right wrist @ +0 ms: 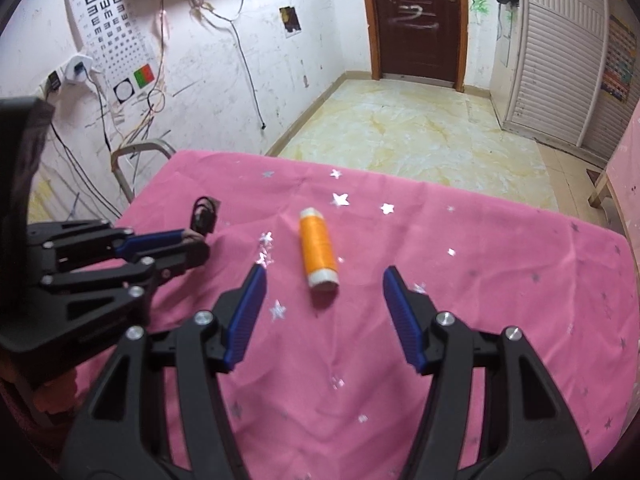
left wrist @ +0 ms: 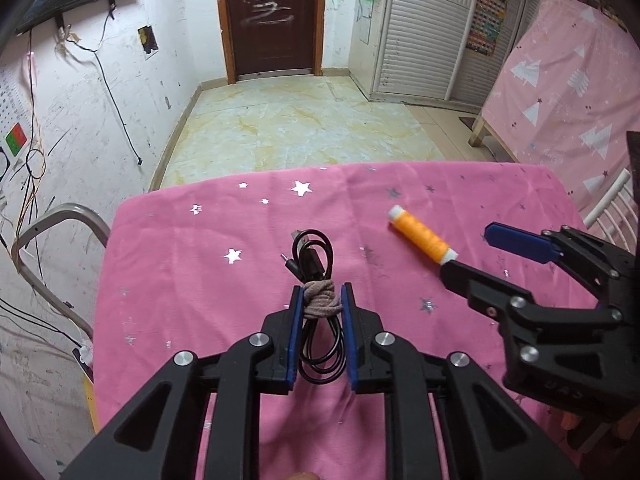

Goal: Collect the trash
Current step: 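Grasp the black cable with the left tool while the right tool grasps the orange thread spool, then carry the cable and spool over the yellow bin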

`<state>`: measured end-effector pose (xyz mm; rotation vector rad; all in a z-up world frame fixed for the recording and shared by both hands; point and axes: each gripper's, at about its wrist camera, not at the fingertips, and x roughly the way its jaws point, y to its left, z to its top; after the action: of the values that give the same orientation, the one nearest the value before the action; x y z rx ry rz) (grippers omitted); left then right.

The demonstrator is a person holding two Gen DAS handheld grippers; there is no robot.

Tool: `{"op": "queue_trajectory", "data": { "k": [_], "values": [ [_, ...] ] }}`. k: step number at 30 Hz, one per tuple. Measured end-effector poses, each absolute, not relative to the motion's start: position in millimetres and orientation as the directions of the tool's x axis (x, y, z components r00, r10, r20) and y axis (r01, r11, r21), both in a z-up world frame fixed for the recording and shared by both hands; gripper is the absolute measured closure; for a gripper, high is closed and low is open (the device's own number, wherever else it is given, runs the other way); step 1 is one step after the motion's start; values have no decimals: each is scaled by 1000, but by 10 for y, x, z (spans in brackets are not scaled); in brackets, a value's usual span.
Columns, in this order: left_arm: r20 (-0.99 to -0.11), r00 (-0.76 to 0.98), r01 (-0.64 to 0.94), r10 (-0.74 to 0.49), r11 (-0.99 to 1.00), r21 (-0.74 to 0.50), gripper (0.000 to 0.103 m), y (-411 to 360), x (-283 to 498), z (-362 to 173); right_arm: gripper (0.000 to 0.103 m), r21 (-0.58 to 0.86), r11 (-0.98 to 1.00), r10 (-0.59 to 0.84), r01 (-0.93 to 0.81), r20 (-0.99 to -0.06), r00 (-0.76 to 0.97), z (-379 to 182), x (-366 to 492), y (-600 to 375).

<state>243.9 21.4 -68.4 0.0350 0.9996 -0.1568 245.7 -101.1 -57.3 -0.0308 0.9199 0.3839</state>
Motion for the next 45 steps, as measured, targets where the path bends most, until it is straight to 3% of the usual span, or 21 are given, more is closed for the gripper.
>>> {"op": "queue_trajectory", "data": {
  "k": [10,13,15,20,34,45],
  "values": [
    [-837,533,115,-127,990,-77,94,460,2479,-719,47,111,929,293,-352,-801,521,-683,2639,-790],
    [-837,531,110,-129,990,-83,94,476,2499,-728,58,97,931,280,-353,-809,516,-725,2664,-764],
    [-838,530,110,-134,990,-88,94,504,2489,-735,73,85,934,268,-347,-810,522,-738,2684,-761],
    [-838,529,113,-134,990,-87,94,491,2489,-734,87,73,940,252,-333,-808,532,-749,2721,-799],
    [-818,567,129,-100,991,-32,93,239,2342,-448,87,153,944,311,-291,-705,637,-319,2514,-1156],
    [-789,603,229,-114,973,35,93,-544,2133,-155,87,207,957,290,-206,-591,753,70,2085,-1974]
  ]
}}
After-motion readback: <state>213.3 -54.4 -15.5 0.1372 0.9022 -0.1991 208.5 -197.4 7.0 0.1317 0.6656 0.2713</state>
